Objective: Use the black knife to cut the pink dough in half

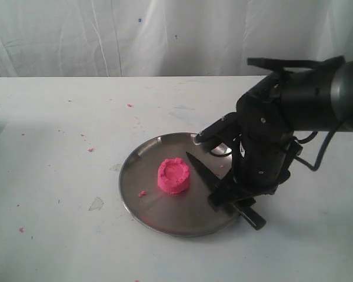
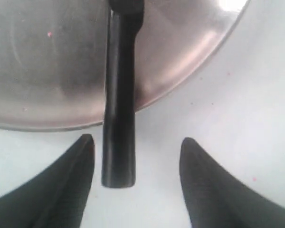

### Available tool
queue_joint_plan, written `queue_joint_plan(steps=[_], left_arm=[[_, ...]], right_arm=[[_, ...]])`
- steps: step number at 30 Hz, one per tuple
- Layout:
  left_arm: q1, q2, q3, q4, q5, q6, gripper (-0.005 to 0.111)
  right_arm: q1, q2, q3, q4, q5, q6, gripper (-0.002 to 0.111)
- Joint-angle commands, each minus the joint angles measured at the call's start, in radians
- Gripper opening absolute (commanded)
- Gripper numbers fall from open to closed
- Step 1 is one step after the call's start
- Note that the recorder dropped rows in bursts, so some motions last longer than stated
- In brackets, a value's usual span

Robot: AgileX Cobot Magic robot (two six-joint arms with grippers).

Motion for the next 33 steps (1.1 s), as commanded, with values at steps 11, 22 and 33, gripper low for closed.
queue_joint_plan(steps=[11,22,33], left_arm=[[0.004,-0.005,0.003,-0.002,-0.003,-0.001,0.0],[0.004,-0.005,0.003,-0.002,-0.003,-0.001,0.0],[0.004,-0.005,0.003,-0.002,-0.003,-0.001,0.0]], right_arm=[[0.357,0.03,0.101,-0.439,0.229,0.322,0.052],[0.37,0.159,0.099,-0.548,0.158,0.376,0.052],[0.357,0.196,0.099,-0.63,0.113,0.426,0.033]])
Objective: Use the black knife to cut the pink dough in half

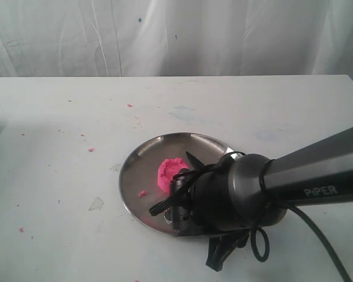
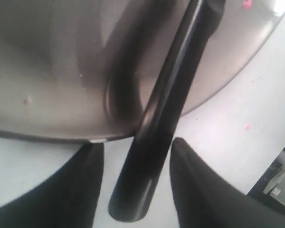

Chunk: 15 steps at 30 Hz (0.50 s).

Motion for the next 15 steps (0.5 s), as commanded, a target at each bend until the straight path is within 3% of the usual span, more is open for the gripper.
queue_joint_plan(steps=[1,7,15], left_arm=[[0.004,-0.005,0.003,-0.002,-0.003,-0.001,0.0],[0.004,-0.005,0.003,-0.002,-0.003,-0.001,0.0],[0.004,-0.005,0.003,-0.002,-0.003,-0.001,0.0]], right_arm=[[-0.008,-0.001,0.002,-0.01,0.017,0.015,0.025],[-0.008,-0.001,0.002,-0.024,0.103,0.015,0.004],[-0.018,-0.045,0.0,-0.145,0.179,0.088,0.0]])
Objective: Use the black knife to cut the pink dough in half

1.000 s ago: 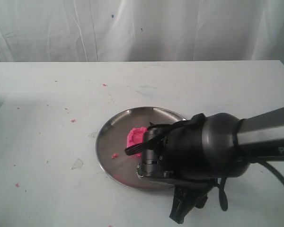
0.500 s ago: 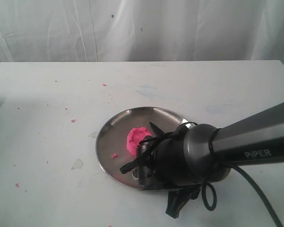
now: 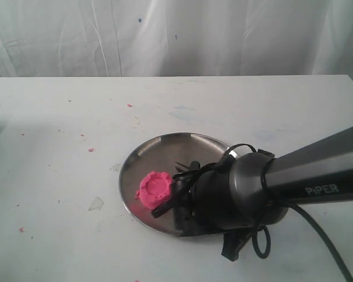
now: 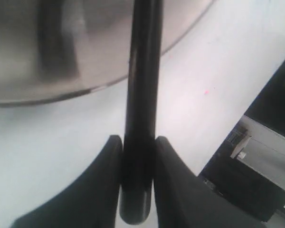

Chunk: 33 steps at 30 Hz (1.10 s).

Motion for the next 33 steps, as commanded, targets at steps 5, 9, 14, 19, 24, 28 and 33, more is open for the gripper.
queue_joint_plan(steps=[5,9,14,19,24,28,33], left_arm=[[0.004,-0.005,0.003,-0.002,-0.003,-0.001,0.0],[0.004,-0.005,0.003,-0.002,-0.003,-0.001,0.0],[0.004,-0.005,0.003,-0.002,-0.003,-0.001,0.0],[0.004,-0.005,0.003,-0.002,-0.003,-0.001,0.0],[0.004,-0.005,0.003,-0.002,-0.003,-0.001,0.0],[0.004,-0.005,0.003,-0.002,-0.003,-0.001,0.0],[0.004,-0.005,0.003,-0.002,-0.003,-0.001,0.0]], right_arm=[[-0.126,-0.144,0.0,0.03,-0.111,0.029,0.0],[-0.309,-0.24,0.0,0.399,-0.332,-0.202,0.0],[-0.513,-0.295,0.002,1.051,-0.302,-0.756,0.0],[-0.584,-0.295,0.062,1.248,-0.247,-0.914,0.0],[-0.591,-0.278,0.132,1.356,-0.33,-1.0,0.0],[-0.608,-0.22,0.13,1.421,-0.296,-1.042,0.0],[-0.651,-0.176,0.13,1.614,-0.205,-1.191,0.004]])
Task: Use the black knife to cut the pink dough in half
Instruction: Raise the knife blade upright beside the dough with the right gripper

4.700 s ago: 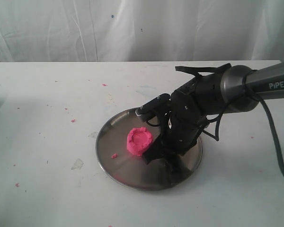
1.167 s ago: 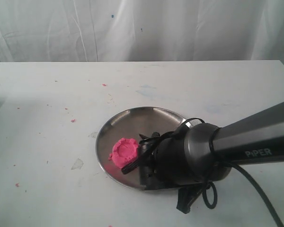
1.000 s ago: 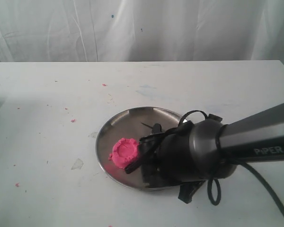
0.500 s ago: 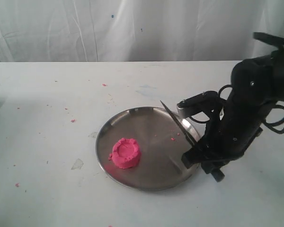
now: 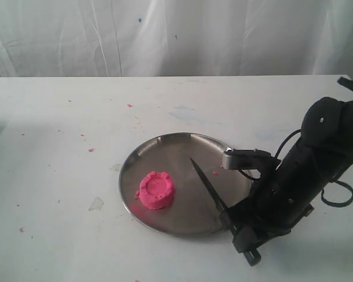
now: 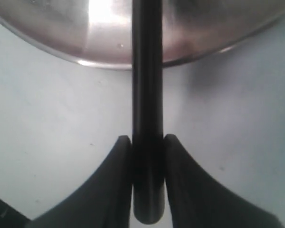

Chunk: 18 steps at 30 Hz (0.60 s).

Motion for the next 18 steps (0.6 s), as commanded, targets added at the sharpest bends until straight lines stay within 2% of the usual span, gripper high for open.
queue_joint_plan(steps=[1,8,14,18], left_arm=[[0.004,-0.005,0.003,-0.002,-0.003,-0.001,0.0],[0.004,-0.005,0.003,-0.002,-0.003,-0.001,0.0],[0.004,-0.005,0.003,-0.002,-0.003,-0.001,0.0],[0.004,-0.005,0.003,-0.002,-0.003,-0.001,0.0]], right_arm=[[-0.04,0.026,0.005,0.161,0.076,-0.146,0.005],[-0.097,0.031,0.005,0.153,0.068,-0.15,0.022],[-0.097,0.033,0.005,0.141,0.053,-0.15,0.022],[-0.097,0.033,0.005,0.141,0.042,-0.15,0.012]])
